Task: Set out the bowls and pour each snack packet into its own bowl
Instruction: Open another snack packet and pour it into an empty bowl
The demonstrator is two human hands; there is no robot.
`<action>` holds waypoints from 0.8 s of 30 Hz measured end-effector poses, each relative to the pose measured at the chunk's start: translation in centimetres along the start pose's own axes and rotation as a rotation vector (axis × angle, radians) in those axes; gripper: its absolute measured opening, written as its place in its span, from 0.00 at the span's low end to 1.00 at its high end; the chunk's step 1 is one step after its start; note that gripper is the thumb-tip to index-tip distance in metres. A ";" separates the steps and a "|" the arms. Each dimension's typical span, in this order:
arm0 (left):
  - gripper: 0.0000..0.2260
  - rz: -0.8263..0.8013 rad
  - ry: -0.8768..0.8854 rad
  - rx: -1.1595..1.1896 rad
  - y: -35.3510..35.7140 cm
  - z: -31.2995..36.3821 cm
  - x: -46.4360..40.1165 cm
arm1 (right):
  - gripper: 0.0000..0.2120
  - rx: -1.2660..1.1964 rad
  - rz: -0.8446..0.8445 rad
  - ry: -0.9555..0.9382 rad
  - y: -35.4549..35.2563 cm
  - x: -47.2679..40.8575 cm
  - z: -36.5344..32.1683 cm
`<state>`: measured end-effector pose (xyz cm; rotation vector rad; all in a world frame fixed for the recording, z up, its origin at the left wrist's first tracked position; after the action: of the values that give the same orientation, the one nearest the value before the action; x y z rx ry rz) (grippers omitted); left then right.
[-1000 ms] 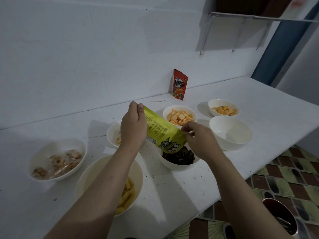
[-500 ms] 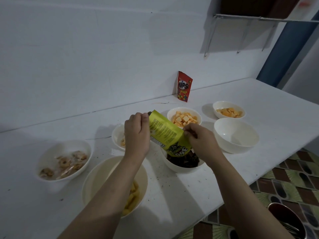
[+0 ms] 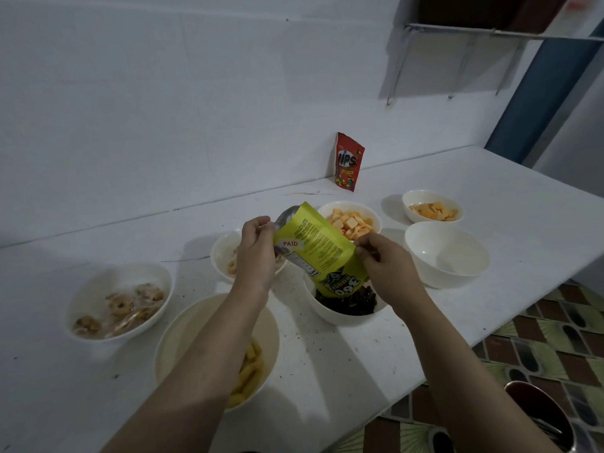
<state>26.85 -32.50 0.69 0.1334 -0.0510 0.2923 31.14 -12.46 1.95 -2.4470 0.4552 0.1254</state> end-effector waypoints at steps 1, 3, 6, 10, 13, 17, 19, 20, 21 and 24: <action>0.06 -0.004 0.014 -0.003 0.1 0.1 0.0 | 0.08 0.003 0.008 0.003 0.0 0.0 0.1; 0.06 -0.007 0.040 -0.019 0.3 0.3 0.0 | 0.08 0.001 0.035 0.006 -0.1 0.1 0.2; 0.05 -0.019 0.068 -0.049 0.6 0.6 0.1 | 0.08 -0.001 0.063 0.011 -0.3 0.0 0.3; 0.05 -0.022 0.114 -0.052 1.0 1.4 0.0 | 0.07 -0.007 0.094 0.008 -0.5 0.0 0.4; 0.05 -0.042 0.092 0.012 1.2 1.6 -0.1 | 0.07 -0.054 0.089 0.039 -0.3 0.0 0.7; 0.15 -0.139 -0.083 0.234 1.7 0.4 0.2 | 0.07 -0.176 0.103 0.077 -0.3 0.1 1.1; 0.20 -0.198 -0.135 0.285 2.1 -0.5 0.7 | 0.07 -0.193 0.100 0.084 -0.4 0.2 1.1; 0.21 -0.229 -0.140 0.281 2.3 -0.7 1.0 | 0.07 -0.190 0.101 0.086 -0.4 0.2 1.2; 0.21 -0.253 -0.132 0.261 2.5 -0.8 1.2 | 0.07 -0.189 0.107 0.087 -0.5 0.1 1.2; 0.19 -0.284 -0.080 0.202 2.8 -0.5 1.1 | 0.07 -0.180 0.109 0.092 -0.7 0.1 1.3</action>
<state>27.09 -29.42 0.62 0.3496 -0.0812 0.0074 31.51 -11.17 1.27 -2.6125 0.6427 0.1043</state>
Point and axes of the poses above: each hand's wrist, its own x-axis away from the middle knuckle, its own y-axis out of the palm, z = x × y, the point moved 2 cm from there along -x, towards the middle knuckle, and after that the axes turned 7 degrees about z, right-handed, at the moved point
